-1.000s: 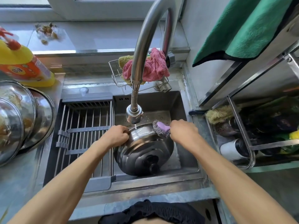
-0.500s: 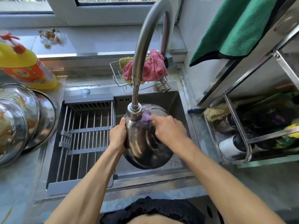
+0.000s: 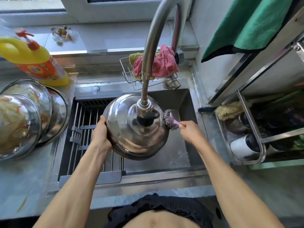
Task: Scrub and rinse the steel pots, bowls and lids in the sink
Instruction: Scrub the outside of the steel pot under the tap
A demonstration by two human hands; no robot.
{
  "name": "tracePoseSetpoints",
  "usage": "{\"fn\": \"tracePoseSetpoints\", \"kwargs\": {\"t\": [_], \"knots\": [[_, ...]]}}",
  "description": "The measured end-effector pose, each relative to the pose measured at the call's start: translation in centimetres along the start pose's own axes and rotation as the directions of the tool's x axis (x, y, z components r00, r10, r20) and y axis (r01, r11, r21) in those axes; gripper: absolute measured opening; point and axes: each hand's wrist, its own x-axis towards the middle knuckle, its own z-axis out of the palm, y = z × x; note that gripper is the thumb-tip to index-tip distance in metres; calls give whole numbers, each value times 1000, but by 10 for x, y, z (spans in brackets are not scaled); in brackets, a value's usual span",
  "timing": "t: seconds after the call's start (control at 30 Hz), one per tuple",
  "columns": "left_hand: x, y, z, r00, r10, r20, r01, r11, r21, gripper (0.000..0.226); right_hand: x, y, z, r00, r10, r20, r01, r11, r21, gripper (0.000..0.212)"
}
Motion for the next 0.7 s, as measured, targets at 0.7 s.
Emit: {"fn": "tracePoseSetpoints", "kwargs": {"t": [0.7], "knots": [[-55,-58,45,997,42,-58,-46,997,-64,42,-118,20,13,946,-256,-198,231,962,-143,33]]}}
